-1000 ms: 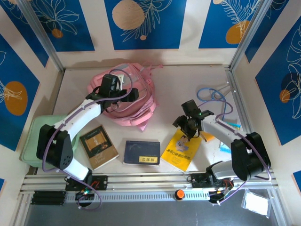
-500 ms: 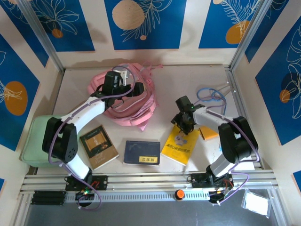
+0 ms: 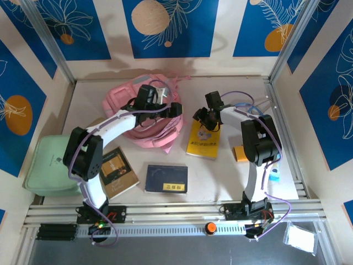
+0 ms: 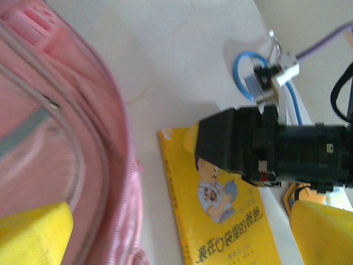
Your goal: Pack books, pencil case, and school supplies into a backpack
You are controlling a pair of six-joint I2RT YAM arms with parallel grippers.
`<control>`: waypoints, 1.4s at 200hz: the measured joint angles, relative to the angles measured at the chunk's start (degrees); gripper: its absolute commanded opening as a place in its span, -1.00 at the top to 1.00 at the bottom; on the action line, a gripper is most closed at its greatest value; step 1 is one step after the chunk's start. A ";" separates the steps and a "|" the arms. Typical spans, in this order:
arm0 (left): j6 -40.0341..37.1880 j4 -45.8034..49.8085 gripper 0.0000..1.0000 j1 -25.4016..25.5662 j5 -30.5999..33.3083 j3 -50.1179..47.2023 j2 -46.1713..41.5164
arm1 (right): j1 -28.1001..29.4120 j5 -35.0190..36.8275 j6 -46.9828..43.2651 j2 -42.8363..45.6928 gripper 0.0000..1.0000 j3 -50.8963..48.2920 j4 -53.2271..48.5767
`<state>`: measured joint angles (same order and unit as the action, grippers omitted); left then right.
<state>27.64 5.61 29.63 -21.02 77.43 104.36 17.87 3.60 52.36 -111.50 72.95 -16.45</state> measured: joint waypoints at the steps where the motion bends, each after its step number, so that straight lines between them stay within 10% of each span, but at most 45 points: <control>1: 0.02 0.09 -0.98 0.09 -0.02 0.09 0.07 | 0.00 -0.02 -0.09 0.00 -0.15 -0.02 -0.02; 83: 1.92 4.74 -1.00 10.12 0.31 3.39 4.96 | -4.22 4.59 -4.17 17.62 -0.17 -10.67 -7.54; 155: 5.57 3.76 -0.85 13.66 2.08 4.07 11.39 | -5.90 6.71 -7.15 17.14 0.25 -14.53 -15.30; 280: 15.54 10.73 -0.28 14.05 9.75 16.17 20.11 | -7.78 2.40 -15.56 11.41 0.43 -12.79 -15.13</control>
<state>43.18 16.34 43.68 -11.27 93.60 124.46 10.09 6.00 36.80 -100.09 60.16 -31.57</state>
